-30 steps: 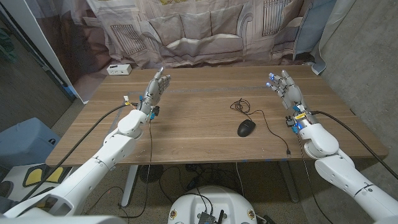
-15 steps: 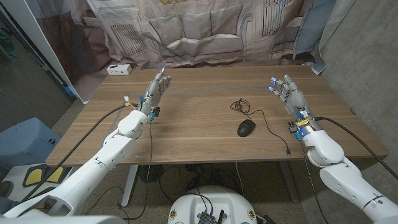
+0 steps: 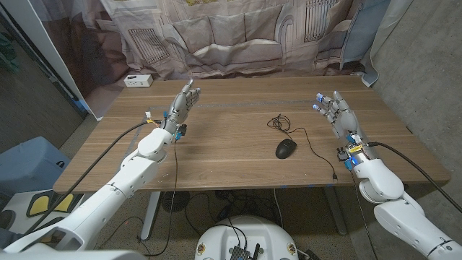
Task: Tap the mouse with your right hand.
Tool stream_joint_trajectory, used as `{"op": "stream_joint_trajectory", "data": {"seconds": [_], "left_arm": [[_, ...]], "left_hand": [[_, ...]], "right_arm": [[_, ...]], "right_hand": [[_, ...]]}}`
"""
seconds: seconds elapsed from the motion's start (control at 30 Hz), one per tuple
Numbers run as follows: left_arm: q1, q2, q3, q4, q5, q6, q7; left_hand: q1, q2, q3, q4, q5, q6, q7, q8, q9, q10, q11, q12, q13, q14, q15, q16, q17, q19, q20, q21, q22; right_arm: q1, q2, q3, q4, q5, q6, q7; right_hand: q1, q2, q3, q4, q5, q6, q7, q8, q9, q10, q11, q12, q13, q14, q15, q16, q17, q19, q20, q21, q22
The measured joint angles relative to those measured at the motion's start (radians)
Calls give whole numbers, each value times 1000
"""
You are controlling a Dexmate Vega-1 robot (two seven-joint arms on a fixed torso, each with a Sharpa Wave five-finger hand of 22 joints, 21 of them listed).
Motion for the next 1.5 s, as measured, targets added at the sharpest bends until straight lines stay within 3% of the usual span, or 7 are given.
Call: {"op": "stream_joint_trajectory", "data": {"seconds": [0.3, 0.67, 0.93, 1.5], "left_arm": [[-2, -4, 2, -1, 0, -5, -6], [-5, 0, 6, -13, 2, -7, -14], [-18, 1, 10, -12, 6, -5, -23], [-45, -10, 21, 16, 4, -6, -45]], "left_hand": [[5, 5, 4, -4, -4, 5, 5, 0, 0, 0, 0, -4, 0, 0, 0, -4, 0, -4, -4, -6, 0], [12, 12, 9, -9, -4, 5, 5, -4, 5, 0, 0, -7, 0, -4, -4, -8, 0, -13, -5, -7, 0], [17, 17, 9, -9, -8, 5, 5, -4, 5, 0, 0, -7, 0, -4, -4, -8, 0, -20, -6, -15, 0], [24, 24, 12, -12, -7, 9, 2, -3, 5, 4, -4, -7, 0, -4, -4, -12, 0, -26, -3, -15, 0]], "right_arm": [[-33, 8, 16, -18, -64, 14, -26], [-73, 26, 39, -37, -169, 18, -76], [-91, 43, 56, -55, -272, -1, -130], [-104, 88, 71, -50, -474, -2, -235]], "right_hand": [[11, 2, -1, -7, 0, 15, -13, 0, 0, 17, -15, 0, 0, 21, -7, 3, -5, 25, -8, 0, 0], [16, 7, -1, -7, 0, 15, -13, 0, 0, 23, -10, 0, 0, 26, -1, 3, -5, 31, -3, 0, 0], [16, 8, -1, -7, 0, 11, 2, -6, 0, 19, -6, -1, 0, 30, 2, 3, -5, 36, 3, 0, 0], [16, 8, -5, -11, 0, 23, -10, -7, 4, 24, -19, -6, 0, 44, 6, 3, -5, 48, 1, -6, 0]]}}
